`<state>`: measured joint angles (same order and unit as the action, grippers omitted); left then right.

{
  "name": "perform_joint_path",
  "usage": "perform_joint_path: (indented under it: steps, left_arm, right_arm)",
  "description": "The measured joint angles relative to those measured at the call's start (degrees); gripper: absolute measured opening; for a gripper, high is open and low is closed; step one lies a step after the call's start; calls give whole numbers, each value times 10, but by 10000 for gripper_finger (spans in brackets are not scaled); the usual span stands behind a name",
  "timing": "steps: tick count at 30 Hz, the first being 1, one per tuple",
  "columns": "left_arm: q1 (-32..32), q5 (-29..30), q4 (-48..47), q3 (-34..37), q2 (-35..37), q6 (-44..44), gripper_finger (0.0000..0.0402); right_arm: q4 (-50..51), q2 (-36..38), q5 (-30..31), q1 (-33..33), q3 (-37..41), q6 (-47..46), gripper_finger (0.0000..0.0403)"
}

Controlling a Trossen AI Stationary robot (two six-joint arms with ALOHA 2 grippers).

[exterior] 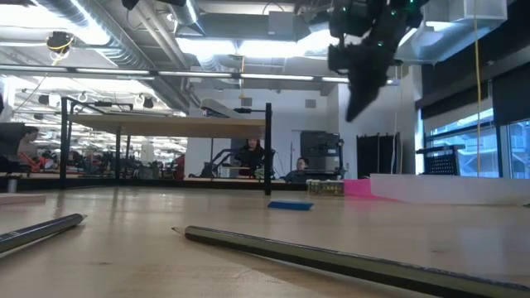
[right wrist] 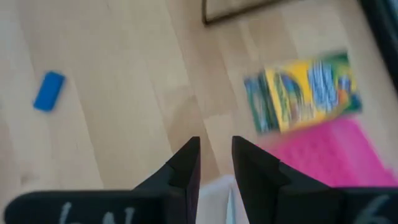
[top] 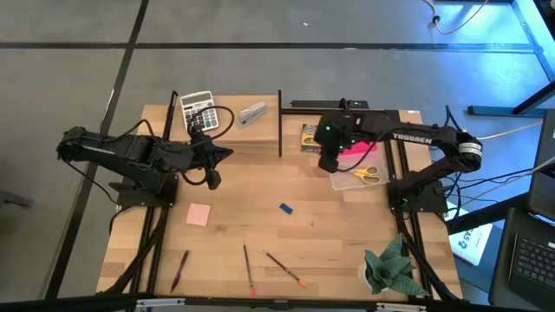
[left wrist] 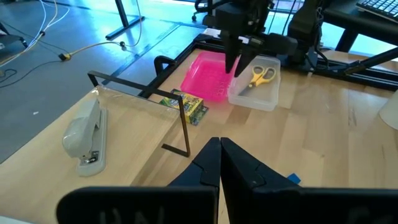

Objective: Pack school essentials
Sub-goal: Adjust the pink supply box

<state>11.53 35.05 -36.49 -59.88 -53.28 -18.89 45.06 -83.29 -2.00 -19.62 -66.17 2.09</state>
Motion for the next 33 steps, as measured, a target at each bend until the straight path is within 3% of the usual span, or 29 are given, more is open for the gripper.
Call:
perform_joint_path:
  steps: [3, 9, 15, 21, 25, 29, 33]
  left_arm:
    - [0, 0, 0, 0, 0, 0, 0]
    - [0, 2, -1, 0, 0, 0, 0]
    - [-2, 7, 4, 0, 0, 39, 0]
    - [-28, 17, 8, 0, -8, 41, 0]
    - [-46, 14, 12, 0, -19, 41, 0]
    - [-50, 12, 12, 0, -27, 41, 0]
    - [-50, -1, 12, 0, -28, 41, 0]
  right_arm:
    - [-24, -3, 10, 7, -3, 12, 95]
    - [-35, -6, 53, 6, -9, -67, 104]
    - [-39, -13, 54, 6, -9, -159, 165]
    - [-85, -32, 67, -4, -9, -323, 222]
    - [-115, -54, 63, -10, -9, -348, 226]
    - [-95, -92, 8, -10, -9, -366, 220]
    - [-61, -135, 0, -11, -9, -376, 217]
